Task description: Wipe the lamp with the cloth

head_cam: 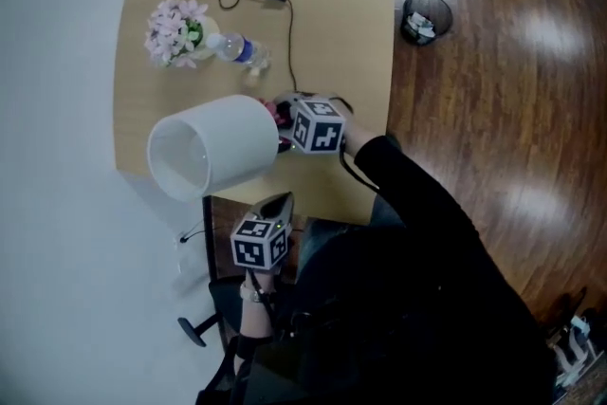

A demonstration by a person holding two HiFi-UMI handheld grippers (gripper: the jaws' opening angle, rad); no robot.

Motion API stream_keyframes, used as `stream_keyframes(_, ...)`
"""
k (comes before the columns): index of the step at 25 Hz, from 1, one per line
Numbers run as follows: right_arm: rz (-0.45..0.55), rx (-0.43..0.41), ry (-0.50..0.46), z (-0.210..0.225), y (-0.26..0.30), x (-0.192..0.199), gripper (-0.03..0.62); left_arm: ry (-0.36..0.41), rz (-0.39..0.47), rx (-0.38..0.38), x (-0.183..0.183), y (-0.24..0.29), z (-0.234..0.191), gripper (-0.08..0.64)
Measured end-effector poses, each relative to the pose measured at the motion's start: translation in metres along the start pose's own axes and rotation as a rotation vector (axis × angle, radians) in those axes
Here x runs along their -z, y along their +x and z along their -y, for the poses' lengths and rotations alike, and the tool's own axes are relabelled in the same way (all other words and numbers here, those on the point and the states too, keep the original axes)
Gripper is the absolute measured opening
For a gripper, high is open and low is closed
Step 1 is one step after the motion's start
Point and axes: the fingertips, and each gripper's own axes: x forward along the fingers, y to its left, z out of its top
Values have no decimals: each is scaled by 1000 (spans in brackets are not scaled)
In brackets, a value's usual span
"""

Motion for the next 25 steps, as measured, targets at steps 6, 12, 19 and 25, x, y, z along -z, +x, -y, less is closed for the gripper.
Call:
stream_keyframes(6,-86,-91,-52,3,9,13,126,-111,39,-66,-16,9,16,2)
stream_keyframes(12,-201,-116,-91,6,6,27,126,-180,42,-101,-13,13,30,2)
stream_keyframes(19,-285,-109,-114,18,-2,40,127,-256,67,-142,-9,11,19,2)
stream_keyframes(25,-347,-25,-108,66,-21,53,126,-282,76,-145,-12,15,18,2)
